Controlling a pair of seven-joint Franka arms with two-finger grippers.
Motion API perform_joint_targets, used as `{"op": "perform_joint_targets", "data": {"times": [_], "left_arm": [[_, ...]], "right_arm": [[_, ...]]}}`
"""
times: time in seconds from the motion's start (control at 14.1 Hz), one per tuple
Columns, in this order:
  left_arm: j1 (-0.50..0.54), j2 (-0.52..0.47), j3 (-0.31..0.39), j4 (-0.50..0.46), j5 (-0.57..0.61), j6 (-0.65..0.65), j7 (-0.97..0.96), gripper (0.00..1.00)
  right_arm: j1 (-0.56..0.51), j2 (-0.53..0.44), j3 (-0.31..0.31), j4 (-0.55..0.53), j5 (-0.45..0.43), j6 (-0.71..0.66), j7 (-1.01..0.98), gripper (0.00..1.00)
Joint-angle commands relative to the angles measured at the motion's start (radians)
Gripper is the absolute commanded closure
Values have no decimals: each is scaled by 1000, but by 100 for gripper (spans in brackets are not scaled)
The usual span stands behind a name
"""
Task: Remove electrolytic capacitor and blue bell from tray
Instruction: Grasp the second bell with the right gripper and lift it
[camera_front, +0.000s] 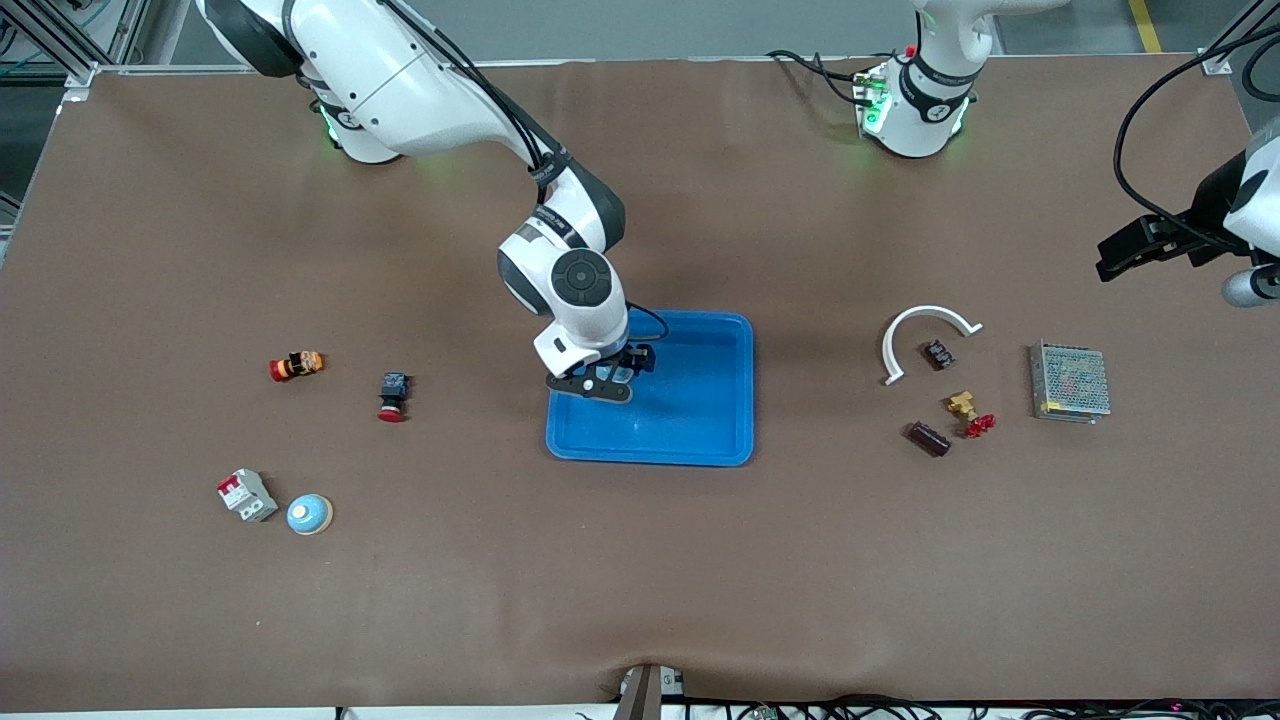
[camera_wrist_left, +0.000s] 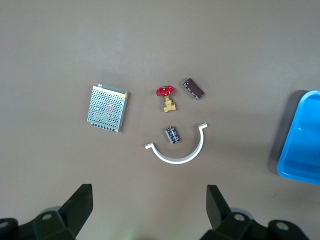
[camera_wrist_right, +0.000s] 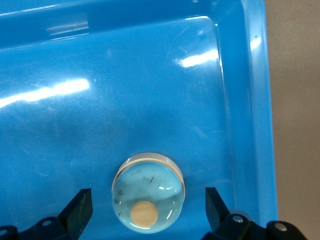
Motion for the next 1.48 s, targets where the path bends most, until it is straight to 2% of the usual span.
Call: {"op": "perform_joint_targets", "data": {"times": [0.0, 0.28, 0.71, 1.41], "left_arm": [[3, -21, 5, 4, -16, -6, 15, 0], [3, -22, 2, -4, -17, -47, 8, 0], [6, -25, 2, 1, -20, -44, 22, 0], [30, -27, 5, 1, -36, -40, 47, 0]], "right_arm": [[20, -17, -12, -23, -41, 15, 43, 0], [22, -11, -12, -32, -61, 19, 50, 0], [25, -5, -27, -57, -65, 77, 50, 0], [39, 0, -27, -55, -67, 99, 66, 0]]}}
